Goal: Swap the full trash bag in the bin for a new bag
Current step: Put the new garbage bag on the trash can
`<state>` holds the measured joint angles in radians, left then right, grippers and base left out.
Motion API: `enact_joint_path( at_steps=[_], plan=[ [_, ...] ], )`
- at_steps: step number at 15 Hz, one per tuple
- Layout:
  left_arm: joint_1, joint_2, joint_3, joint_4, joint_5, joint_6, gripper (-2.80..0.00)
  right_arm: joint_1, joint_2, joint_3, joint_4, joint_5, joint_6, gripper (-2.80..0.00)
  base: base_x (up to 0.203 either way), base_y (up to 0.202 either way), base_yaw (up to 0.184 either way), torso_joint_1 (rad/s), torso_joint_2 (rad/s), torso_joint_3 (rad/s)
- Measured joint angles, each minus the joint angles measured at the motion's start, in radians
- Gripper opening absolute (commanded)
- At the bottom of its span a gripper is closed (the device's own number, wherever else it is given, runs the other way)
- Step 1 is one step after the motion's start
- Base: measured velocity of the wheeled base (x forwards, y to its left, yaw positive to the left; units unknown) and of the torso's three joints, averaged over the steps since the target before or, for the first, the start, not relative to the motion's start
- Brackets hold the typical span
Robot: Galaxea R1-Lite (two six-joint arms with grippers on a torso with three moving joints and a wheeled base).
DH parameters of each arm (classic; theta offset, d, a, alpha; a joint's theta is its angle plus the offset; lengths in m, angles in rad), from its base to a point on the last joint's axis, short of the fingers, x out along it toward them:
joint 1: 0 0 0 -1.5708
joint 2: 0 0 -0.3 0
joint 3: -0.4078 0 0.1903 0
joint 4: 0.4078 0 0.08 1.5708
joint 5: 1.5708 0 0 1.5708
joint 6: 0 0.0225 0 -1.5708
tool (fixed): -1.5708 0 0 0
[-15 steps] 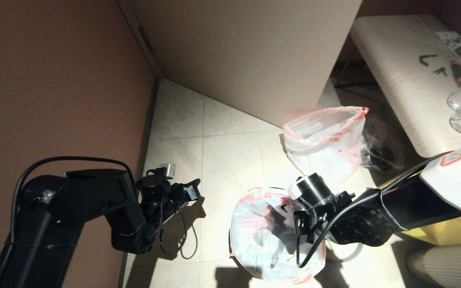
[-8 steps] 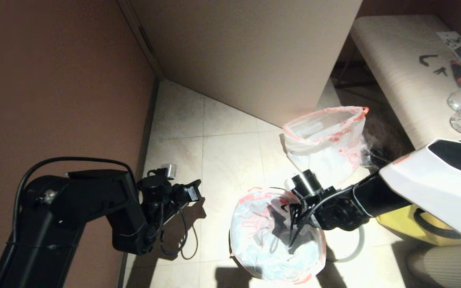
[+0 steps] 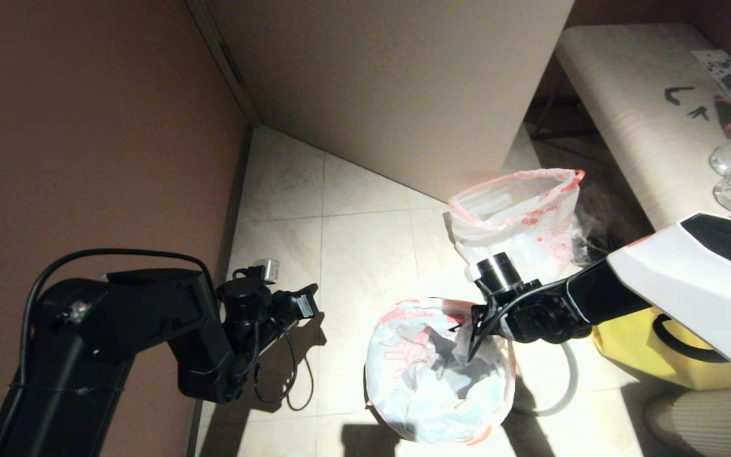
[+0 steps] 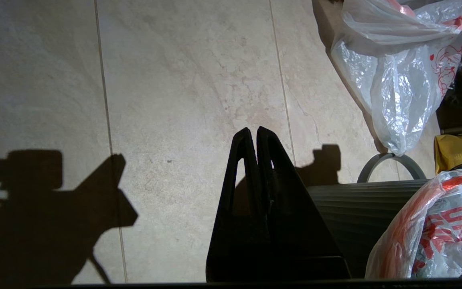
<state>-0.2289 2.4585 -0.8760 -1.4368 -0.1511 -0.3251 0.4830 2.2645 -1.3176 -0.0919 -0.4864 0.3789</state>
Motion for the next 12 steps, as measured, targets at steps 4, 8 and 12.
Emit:
enact_joint_path(
  at_steps=[4,8,12],
  plan=[
    [0.000,0.000,0.000,0.000,0.000,0.000,-2.80,-0.039,0.039,-0.041,-0.009,0.000,-0.004,-2.80,0.000,0.000,0.000,0.000,0.00,0.000],
    [0.000,0.001,0.000,0.000,0.000,0.001,-2.80,-0.066,0.081,-0.064,-0.028,0.001,-0.021,-2.80,0.000,0.000,0.000,0.000,0.00,0.000],
    [0.000,0.001,0.000,0.001,-0.001,0.001,-2.80,-0.068,0.124,-0.066,-0.028,0.006,-0.019,-2.80,0.000,0.000,0.000,0.000,0.00,0.000]
  ],
)
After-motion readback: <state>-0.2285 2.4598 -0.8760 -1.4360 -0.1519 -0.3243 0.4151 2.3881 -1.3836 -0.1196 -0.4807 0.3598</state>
